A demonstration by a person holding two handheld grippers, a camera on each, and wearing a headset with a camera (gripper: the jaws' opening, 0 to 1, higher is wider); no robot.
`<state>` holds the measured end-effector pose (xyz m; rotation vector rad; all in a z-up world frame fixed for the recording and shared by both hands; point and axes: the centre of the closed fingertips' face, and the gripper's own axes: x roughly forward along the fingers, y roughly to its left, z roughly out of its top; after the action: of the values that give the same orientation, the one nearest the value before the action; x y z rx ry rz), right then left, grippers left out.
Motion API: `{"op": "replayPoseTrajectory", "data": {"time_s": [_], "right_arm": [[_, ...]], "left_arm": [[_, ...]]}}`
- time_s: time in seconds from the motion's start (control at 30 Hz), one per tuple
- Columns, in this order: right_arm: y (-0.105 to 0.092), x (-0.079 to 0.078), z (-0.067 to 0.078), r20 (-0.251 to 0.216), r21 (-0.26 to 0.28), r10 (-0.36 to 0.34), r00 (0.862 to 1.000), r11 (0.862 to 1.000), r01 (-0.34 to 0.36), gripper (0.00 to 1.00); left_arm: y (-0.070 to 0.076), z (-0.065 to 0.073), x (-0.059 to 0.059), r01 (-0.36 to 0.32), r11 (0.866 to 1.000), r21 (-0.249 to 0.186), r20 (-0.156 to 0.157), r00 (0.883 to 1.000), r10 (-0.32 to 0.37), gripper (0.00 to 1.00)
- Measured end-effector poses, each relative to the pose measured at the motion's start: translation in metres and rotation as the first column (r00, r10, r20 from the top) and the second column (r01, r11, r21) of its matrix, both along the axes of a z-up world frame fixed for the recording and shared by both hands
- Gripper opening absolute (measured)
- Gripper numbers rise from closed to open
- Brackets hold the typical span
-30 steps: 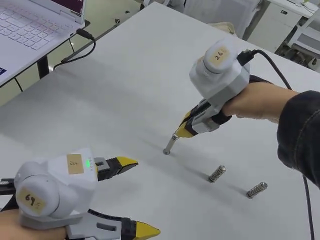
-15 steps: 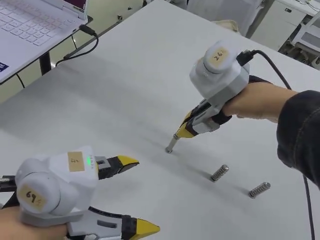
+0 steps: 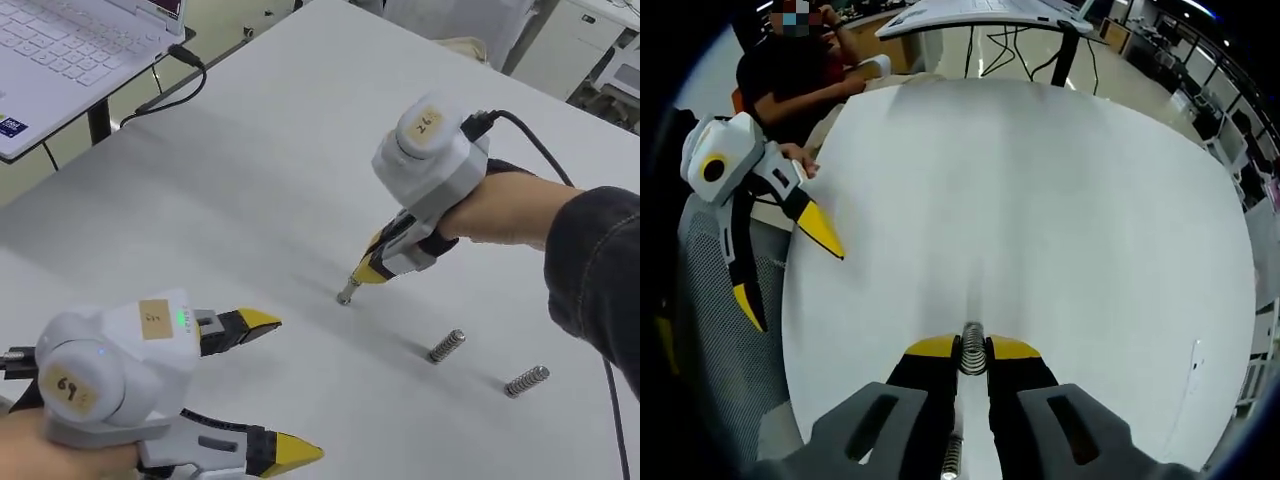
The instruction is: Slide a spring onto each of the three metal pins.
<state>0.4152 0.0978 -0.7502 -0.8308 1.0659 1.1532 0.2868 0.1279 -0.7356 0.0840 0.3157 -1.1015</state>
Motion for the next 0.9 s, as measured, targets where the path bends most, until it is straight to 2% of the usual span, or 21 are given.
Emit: {"op": "replayPoseTrajectory", "data": {"time_s": [0.6, 0.9], "right_arm": [[0.002, -0.022, -0.021, -0.044, -0.056, 0.023, 0.999, 0.998, -0.025, 0.08], [-0.003, -0.023, -0.033, -0.054, -0.065, 0.019, 0.998, 0.998, -0.023, 0.08]], "left_arm": [[0.002, 0.000, 0.001, -0.009, 1.000, 0.002, -0.001, 1.000, 0.009, 0.66], [0.001, 0.000, 0.000, -0.004, 1.000, 0.003, -0.002, 1.000, 0.004, 0.66]]}}
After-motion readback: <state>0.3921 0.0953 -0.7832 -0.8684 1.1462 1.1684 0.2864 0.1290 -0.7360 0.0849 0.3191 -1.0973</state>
